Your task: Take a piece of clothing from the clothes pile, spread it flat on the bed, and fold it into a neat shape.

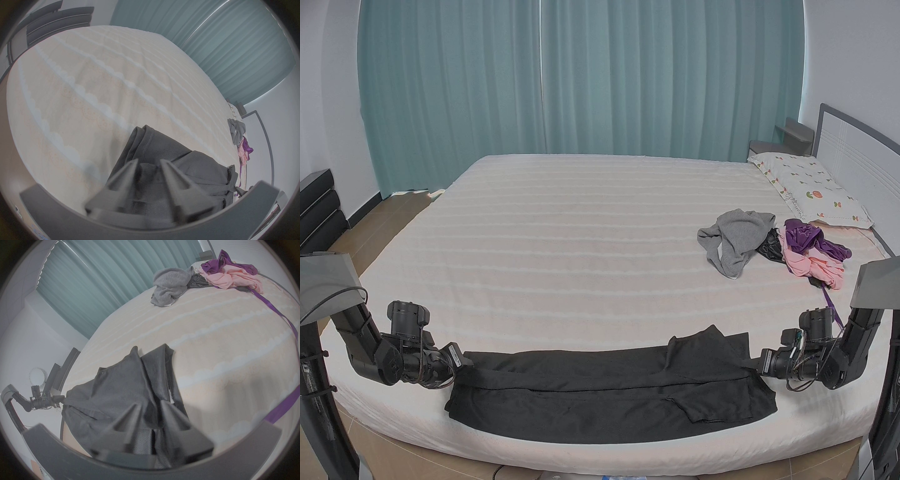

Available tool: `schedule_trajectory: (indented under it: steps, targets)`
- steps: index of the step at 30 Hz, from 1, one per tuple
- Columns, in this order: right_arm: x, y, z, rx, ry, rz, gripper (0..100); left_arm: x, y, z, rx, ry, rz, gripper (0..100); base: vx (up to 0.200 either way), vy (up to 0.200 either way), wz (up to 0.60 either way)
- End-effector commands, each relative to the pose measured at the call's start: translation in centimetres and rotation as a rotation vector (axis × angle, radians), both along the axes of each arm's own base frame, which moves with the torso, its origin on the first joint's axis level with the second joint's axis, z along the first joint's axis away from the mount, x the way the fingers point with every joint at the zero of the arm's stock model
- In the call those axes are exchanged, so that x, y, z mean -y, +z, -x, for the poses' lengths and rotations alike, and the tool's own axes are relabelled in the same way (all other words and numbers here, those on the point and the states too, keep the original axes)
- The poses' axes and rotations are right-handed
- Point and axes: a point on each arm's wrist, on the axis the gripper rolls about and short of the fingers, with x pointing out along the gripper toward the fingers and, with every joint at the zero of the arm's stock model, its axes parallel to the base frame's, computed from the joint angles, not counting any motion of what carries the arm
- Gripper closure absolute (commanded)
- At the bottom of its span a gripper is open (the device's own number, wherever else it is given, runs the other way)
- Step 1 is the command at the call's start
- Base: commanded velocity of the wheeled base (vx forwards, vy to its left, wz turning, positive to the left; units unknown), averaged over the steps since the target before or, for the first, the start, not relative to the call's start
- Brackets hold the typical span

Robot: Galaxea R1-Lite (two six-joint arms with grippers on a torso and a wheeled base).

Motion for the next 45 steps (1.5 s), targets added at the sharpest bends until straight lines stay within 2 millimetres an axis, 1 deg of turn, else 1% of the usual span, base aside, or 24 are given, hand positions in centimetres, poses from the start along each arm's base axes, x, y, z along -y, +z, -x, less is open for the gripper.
schedule_trajectory:
  steps: [1,3,6,9,12,14,16,17,21,26,27,31,37,45]
  targets:
    - [0.4,1.0,-0.5,0.039,-0.019,-0.013,0,0.1,-0.2,0.0,-0.001,0.000,0.000,0,0.000,0.000,0.00]
    - [0.9,2.0,-1.2,0.072,-0.055,-0.042,0,0.0,0.4,-0.4,0.028,0.008,0.006,0,0.000,0.000,0.00]
    - [1.1,2.6,-2.3,0.097,-0.080,-0.080,0,-0.1,1.0,-0.9,0.063,0.018,0.009,0,0.000,0.000,0.00]
    - [1.1,2.4,-3.3,0.097,-0.093,-0.095,0,-0.2,1.3,-1.8,0.089,0.029,0.013,0,0.000,0.000,0.00]
    - [0.8,1.9,-4.4,0.065,-0.097,-0.113,0,-0.1,1.7,-3.2,0.119,0.067,0.047,0,0.000,0.000,0.00]
    - [0.7,1.9,-4.9,0.053,-0.106,-0.130,0,-0.1,1.3,-3.8,0.115,0.084,0.061,0,0.000,0.000,0.00]
    - [0.7,1.7,-5.7,0.035,-0.128,-0.150,0,0.0,0.4,-4.5,0.103,0.087,0.063,0,0.000,0.000,0.00]
    - [0.7,1.7,-5.8,0.030,-0.134,-0.154,0,-0.1,0.2,-4.6,0.100,0.089,0.063,0,0.000,0.000,0.00]
    - [1.0,0.9,-5.9,-0.002,-0.148,-0.172,0,0.0,-0.4,-4.6,0.084,0.085,0.059,0,0.000,0.000,0.00]
    - [0.6,0.6,-5.7,-0.021,-0.140,-0.169,0,0.1,-1.1,-4.6,0.067,0.087,0.043,0,0.000,0.000,0.00]
    - [0.6,0.5,-5.6,-0.024,-0.139,-0.170,0,0.1,-1.2,-4.6,0.064,0.091,0.037,100,0.000,0.000,0.00]
    - [0.6,0.1,-5.7,-0.034,-0.142,-0.168,0,-0.1,-1.6,-4.7,0.059,0.101,0.012,100,0.000,0.000,0.00]
    - [0.6,-0.1,-5.7,-0.043,-0.143,-0.167,0,-0.6,-1.2,-5.1,0.105,0.155,-0.015,100,0.000,0.000,0.00]
    - [0.6,-0.1,-5.8,-0.044,-0.142,-0.168,0,-1.0,-0.6,-5.4,0.135,0.236,0.041,100,0.000,0.000,0.00]
